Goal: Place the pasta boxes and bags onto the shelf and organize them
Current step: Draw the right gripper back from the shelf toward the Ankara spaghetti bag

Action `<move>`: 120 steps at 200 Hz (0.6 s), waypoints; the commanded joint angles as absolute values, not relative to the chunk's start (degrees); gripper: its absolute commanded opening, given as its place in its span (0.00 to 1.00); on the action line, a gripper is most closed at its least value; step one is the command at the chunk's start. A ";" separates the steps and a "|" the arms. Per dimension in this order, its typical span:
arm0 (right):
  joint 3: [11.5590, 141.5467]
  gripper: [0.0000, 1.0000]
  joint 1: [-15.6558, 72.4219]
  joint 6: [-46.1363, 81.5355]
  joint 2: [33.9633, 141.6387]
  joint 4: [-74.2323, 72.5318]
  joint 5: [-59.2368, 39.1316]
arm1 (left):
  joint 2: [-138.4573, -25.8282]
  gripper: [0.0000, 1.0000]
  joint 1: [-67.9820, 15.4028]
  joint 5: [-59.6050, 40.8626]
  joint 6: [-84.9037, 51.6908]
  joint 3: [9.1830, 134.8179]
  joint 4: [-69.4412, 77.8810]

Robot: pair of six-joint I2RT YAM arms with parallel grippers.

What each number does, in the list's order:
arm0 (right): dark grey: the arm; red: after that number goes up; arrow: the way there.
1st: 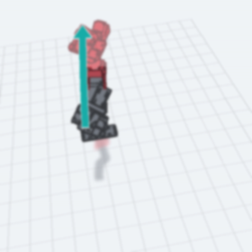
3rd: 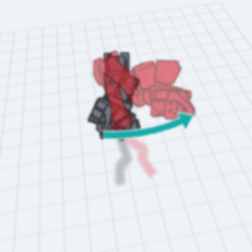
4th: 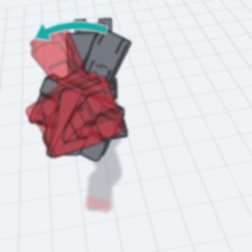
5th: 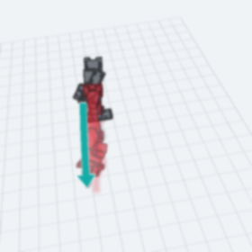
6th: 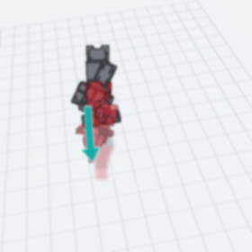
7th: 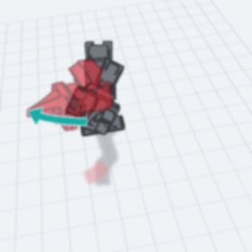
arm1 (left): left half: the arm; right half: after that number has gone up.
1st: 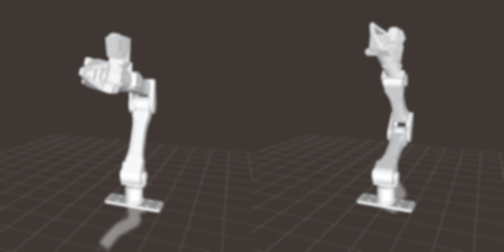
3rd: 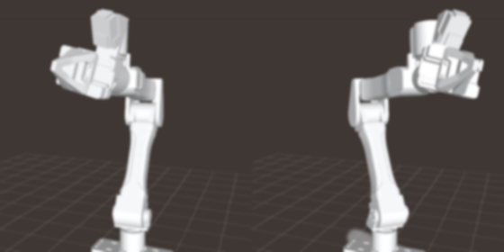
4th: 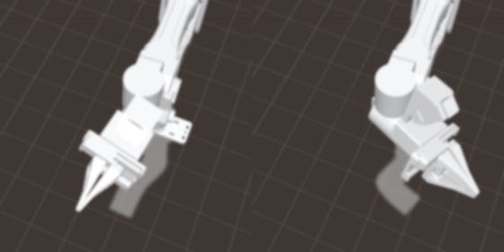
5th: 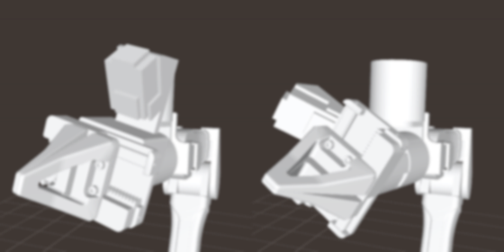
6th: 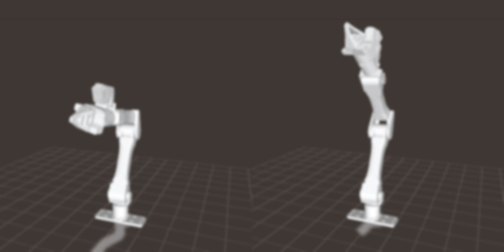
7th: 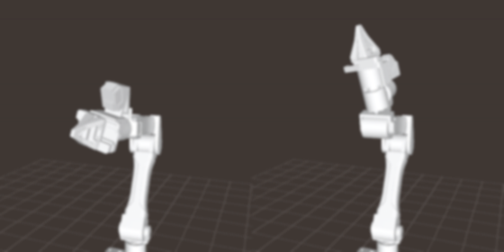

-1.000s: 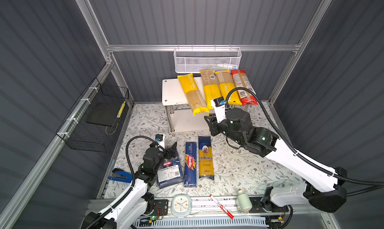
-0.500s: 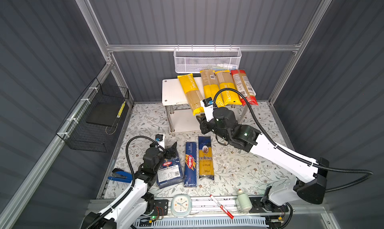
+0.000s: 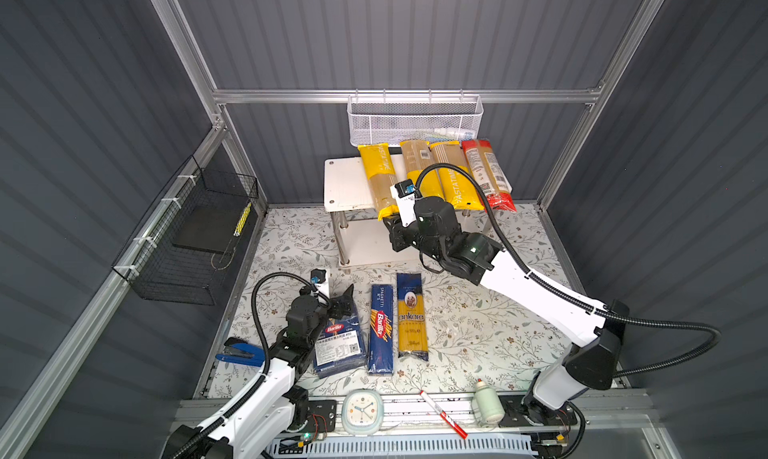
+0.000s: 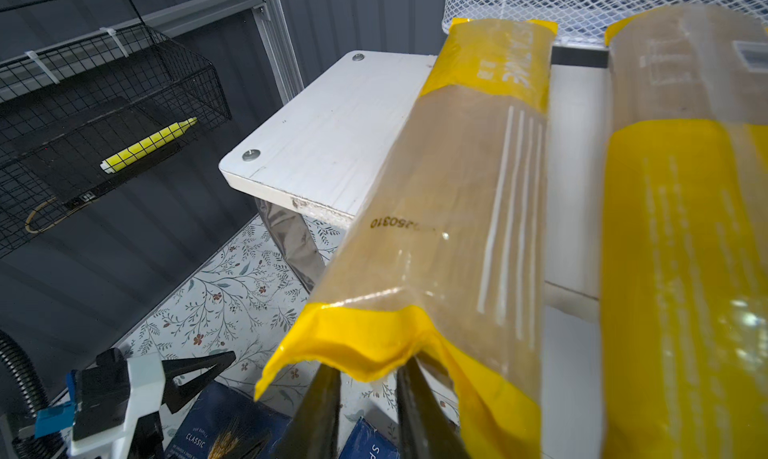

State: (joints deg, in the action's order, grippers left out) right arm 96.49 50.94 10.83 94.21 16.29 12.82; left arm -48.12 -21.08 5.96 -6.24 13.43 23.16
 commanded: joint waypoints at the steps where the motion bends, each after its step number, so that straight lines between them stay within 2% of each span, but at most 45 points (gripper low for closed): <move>1: 99.71 0.27 50.33 9.75 95.22 16.36 11.89 | -47.82 0.99 -21.09 6.59 -6.77 13.75 24.17; 61: 103.01 0.32 49.55 9.45 96.91 19.12 9.29 | -48.01 0.99 -21.09 6.59 -6.77 13.89 24.11; 75: 102.43 0.35 49.88 7.79 95.84 20.71 6.07 | -48.04 0.99 -21.14 6.59 -6.77 13.84 24.12; 120: 91.13 0.45 53.63 5.37 86.67 20.70 10.90 | -48.02 0.99 -21.12 6.62 -6.77 13.88 24.17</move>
